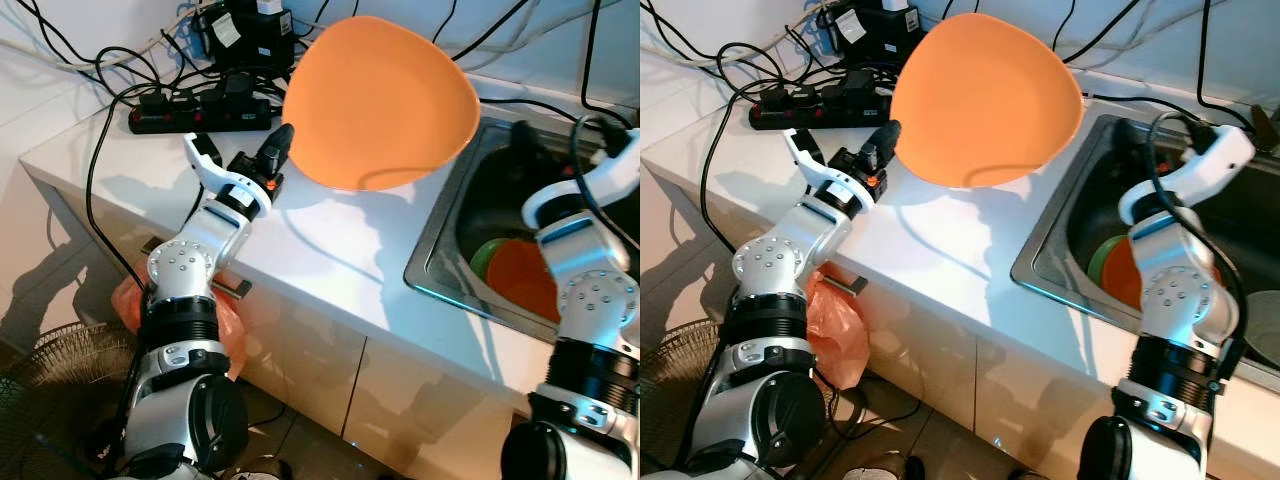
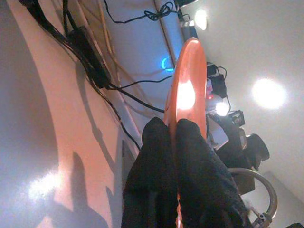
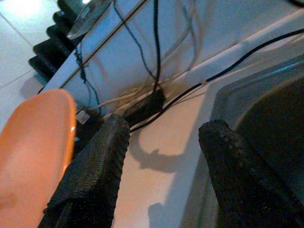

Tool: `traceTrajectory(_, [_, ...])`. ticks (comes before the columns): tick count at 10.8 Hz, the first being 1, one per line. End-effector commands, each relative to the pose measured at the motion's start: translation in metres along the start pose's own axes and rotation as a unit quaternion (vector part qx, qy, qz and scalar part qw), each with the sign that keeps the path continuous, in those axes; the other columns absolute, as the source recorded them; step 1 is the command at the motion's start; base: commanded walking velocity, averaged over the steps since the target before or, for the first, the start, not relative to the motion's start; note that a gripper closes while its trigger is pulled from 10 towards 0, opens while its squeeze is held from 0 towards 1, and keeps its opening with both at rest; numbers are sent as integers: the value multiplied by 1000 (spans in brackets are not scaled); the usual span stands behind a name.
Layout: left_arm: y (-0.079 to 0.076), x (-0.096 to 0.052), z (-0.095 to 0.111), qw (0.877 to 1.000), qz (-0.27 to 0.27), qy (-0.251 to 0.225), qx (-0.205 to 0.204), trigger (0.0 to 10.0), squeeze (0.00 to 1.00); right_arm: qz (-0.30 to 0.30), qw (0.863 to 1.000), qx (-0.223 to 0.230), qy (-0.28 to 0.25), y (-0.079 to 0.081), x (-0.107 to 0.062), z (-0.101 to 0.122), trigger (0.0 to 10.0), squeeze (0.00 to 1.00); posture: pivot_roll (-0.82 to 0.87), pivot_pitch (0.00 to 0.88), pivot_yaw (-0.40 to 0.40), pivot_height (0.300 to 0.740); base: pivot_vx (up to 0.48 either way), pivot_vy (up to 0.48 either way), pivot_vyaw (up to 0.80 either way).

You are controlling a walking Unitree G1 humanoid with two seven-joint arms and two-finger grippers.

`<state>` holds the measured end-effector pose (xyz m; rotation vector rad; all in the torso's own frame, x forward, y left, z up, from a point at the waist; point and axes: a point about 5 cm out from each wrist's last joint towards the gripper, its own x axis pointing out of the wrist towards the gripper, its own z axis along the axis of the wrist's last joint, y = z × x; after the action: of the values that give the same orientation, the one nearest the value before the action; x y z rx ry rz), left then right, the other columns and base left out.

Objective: Kitchen organization

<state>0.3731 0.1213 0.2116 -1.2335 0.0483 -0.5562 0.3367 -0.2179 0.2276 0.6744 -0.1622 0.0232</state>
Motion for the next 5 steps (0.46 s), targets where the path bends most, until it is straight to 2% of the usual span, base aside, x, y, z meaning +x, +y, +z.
traceTrajectory(1, [-7,2,2,1000,-24,-5,-6,0,0,40,999,9,11,14,0,-2,10000,0,55,59,36,740,0,0,0])
traceTrajectory(3, [-9,2,0,1000,-28,1,-7,0,0,105,993,19,44,29,-6,-14,10000,0,55,60,37,740,0,0,0])
traceTrajectory(5, [-11,3,-1,999,-33,5,-9,0,0,145,987,24,63,37,-11,-20,10000,0,55,61,38,740,0,0,0])
